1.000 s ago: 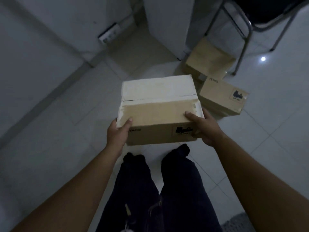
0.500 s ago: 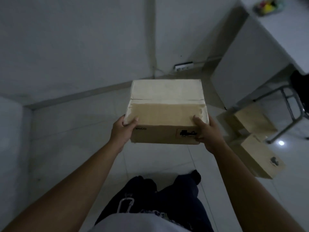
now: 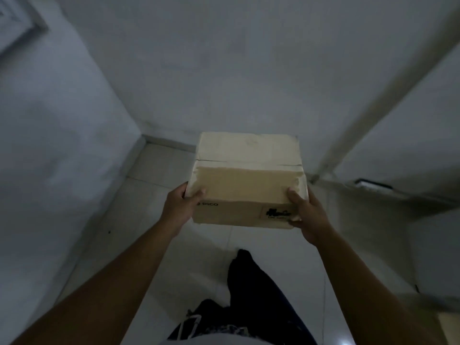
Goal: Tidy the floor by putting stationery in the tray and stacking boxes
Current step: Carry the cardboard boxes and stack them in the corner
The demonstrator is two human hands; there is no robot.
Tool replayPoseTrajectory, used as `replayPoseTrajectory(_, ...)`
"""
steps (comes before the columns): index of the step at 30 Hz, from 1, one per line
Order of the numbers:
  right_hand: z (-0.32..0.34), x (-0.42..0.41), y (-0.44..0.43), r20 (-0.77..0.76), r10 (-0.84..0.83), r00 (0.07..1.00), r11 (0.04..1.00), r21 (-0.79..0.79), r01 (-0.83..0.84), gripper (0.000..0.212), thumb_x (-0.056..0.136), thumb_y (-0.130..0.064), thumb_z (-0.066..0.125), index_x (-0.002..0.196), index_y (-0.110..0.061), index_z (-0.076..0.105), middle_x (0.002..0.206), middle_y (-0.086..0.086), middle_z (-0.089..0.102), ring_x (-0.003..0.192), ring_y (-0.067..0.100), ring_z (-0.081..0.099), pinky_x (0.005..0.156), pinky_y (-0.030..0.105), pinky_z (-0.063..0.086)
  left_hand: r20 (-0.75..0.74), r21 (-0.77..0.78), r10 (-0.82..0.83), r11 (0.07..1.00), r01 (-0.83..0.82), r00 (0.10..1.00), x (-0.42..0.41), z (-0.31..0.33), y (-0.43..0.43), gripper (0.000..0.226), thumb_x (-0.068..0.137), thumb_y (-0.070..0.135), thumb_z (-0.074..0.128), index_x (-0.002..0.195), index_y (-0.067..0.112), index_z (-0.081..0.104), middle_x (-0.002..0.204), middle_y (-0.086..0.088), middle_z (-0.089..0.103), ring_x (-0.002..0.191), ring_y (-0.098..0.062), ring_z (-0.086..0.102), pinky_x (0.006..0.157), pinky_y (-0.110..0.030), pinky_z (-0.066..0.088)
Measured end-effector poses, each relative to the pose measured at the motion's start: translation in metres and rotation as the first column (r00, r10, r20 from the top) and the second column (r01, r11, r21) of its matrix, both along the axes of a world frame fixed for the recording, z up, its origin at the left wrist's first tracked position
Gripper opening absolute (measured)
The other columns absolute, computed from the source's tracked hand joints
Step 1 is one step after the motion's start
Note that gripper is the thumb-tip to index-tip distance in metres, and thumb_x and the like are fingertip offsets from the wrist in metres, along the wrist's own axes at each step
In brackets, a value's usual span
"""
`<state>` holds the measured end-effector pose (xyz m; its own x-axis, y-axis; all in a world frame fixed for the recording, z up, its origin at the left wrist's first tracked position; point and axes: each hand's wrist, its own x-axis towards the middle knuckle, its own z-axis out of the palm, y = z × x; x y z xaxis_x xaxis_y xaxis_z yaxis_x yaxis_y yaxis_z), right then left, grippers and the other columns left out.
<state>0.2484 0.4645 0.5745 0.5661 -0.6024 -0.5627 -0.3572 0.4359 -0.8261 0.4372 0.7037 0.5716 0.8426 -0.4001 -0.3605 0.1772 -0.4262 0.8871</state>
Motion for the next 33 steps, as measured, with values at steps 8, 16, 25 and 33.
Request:
replayPoseTrajectory(8,-0.022,0.149,-0.005,-0.058,0.365,0.929,0.893,0.304,-0.332,0.060,0.078,-0.061,0.065,0.128,-0.063,0.032,0.129,0.000,0.041,0.103,0.046,0.056,0.072,0.057,0.056,0.064,0.037,0.175,0.984,-0.177,0.983,0.112,0.004,0.034,0.018,0.076,0.043,0.071,0.089,0.053,0.066,0.088,0.020,0.072,0.081,-0.001,0.068,0.067,-0.027,0.057)
replayPoseTrajectory(16,-0.065,0.279,0.035,0.018,0.222,0.975,0.919,0.330,-0.216,0.050,0.086,-0.034,0.069,0.129,-0.044,0.047,0.127,0.002,0.054,0.109,0.037,0.058,0.082,0.059,0.054,0.015,0.063,0.148,0.987,-0.149,0.989,0.244,-0.017,0.065,0.017,0.082,0.040,0.068,0.097,0.048,0.064,0.097,0.017,0.070,0.091,-0.008,0.067,0.077,-0.035,0.057)
replayPoseTrajectory(25,-0.084,0.393,0.082,-0.053,0.079,0.995,0.958,0.281,-0.061,0.047,0.087,-0.030,0.067,0.129,-0.040,0.047,0.120,-0.003,0.054,0.107,0.030,0.057,0.080,0.052,0.057,-0.067,0.148,0.169,0.976,-0.157,0.983,0.373,-0.032,0.086,0.026,0.086,0.030,0.067,0.111,0.023,0.063,0.097,0.005,0.067,0.087,-0.012,0.064,0.075,-0.032,0.053)
replayPoseTrajectory(33,-0.116,0.478,0.074,-0.116,0.104,0.988,0.949,0.309,-0.064,0.058,0.077,-0.039,0.071,0.129,-0.043,0.045,0.119,-0.003,0.052,0.108,0.038,0.056,0.084,0.056,0.055,-0.091,0.281,0.192,0.946,-0.160,0.977,0.453,-0.072,0.082,0.018,0.087,0.029,0.063,0.103,0.023,0.064,0.085,0.009,0.066,0.076,-0.012,0.061,0.062,-0.028,0.046)
